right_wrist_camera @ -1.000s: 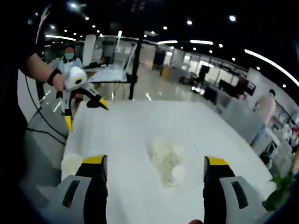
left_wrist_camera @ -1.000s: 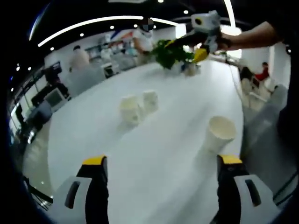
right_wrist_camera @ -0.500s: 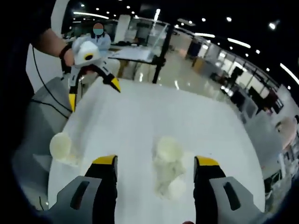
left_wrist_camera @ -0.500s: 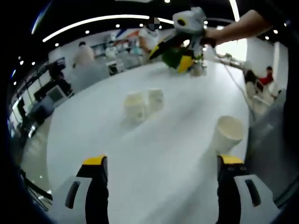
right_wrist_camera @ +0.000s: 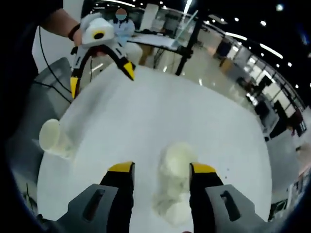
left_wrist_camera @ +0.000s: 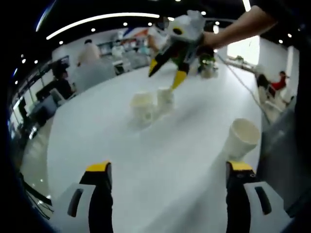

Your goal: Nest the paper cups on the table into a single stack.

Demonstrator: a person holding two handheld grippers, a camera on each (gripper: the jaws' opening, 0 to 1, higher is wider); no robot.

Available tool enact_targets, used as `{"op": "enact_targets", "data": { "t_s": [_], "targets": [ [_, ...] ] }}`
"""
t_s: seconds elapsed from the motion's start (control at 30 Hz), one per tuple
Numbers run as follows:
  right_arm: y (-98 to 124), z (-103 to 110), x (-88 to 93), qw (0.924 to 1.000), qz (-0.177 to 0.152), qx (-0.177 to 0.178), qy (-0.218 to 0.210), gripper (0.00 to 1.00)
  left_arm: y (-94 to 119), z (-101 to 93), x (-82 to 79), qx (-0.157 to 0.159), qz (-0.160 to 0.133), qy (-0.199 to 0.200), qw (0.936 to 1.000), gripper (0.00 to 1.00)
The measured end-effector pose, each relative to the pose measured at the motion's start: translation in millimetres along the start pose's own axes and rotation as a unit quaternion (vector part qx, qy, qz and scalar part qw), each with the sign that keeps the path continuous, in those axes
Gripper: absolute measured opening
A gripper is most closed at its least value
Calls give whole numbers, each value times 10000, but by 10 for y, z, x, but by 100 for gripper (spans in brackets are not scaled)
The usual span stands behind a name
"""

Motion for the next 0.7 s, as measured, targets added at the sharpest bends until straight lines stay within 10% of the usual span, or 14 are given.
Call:
{"op": "enact_targets", "data": {
  "t_s": [0.7],
  "targets": [
    [-361, -134, 115, 9946, 720, -211, 722, 24, -37, -30, 74, -37, -5, 178, 9998, 95]
  ]
}}
Point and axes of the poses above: the point that each gripper's makers call its tool centre point, and the gripper's own axes: y roughly backward along the fingers, z roughly to its left, x roughly out of its underside, the point moved 5 cm from there along y, roughly backward along the fingers, and after that the axes turned 14 degrees about -y, right-handed, at the moved point
